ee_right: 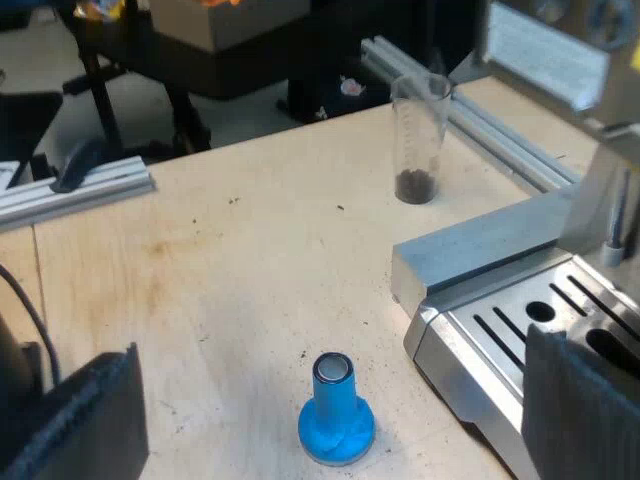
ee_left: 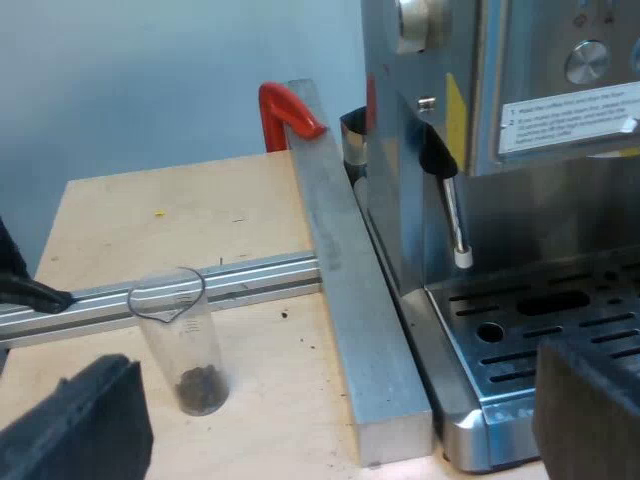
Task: Pour the beans into the coffee machine
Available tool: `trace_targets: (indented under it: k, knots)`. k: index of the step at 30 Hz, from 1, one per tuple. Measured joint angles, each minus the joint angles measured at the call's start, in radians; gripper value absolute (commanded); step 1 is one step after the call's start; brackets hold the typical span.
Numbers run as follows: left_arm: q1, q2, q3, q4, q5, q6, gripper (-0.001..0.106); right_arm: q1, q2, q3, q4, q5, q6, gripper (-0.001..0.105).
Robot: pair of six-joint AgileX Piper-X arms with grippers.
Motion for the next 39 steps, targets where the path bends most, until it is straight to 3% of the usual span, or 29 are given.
trace_targets:
  k: [6,11,17,22,25,29,32,34,36,37,39]
  knots:
    - [0.000,0.000,0.055,-0.016,-0.027,0.003,0.079,0.061,0.143,0.000,-0.114,0.057,0.002,0.078]
    - [0.000,0.000,0.135,-0.093,-0.185,-0.071,0.079,0.063,0.236,0.000,-0.181,0.062,0.026,0.078]
    - [0.000,0.000,0.212,-0.259,-0.221,-0.087,0.079,0.063,0.245,0.000,-0.187,0.063,0.051,0.078]
    - [0.000,0.002,0.265,-0.309,-0.288,-0.094,0.079,0.063,0.245,0.000,-0.187,0.063,0.057,0.078]
    - [0.004,0.005,0.298,-0.352,-0.293,-0.125,0.079,0.063,0.245,0.000,-0.187,0.063,0.066,0.078]
    - [0.053,0.054,0.318,-0.386,-0.289,-0.143,0.079,0.063,0.245,0.000,-0.187,0.063,0.066,0.078]
    - [0.126,0.136,0.323,-0.439,-0.209,-0.149,0.079,0.063,0.245,0.000,-0.187,0.063,0.066,0.078]
    - [0.182,0.204,0.323,-0.487,-0.133,-0.110,0.079,0.063,0.245,0.000,-0.187,0.063,0.066,0.078]
    - [0.205,0.238,0.323,-0.506,-0.107,-0.081,0.079,0.063,0.245,0.000,-0.187,0.063,0.066,0.078]
    - [0.249,0.303,0.323,-0.541,-0.049,-0.019,0.079,0.063,0.245,0.000,-0.187,0.063,0.066,0.078]
    - [0.264,0.341,0.327,-0.557,-0.022,-0.005,0.079,0.063,0.245,0.000,-0.187,0.063,0.066,0.078]
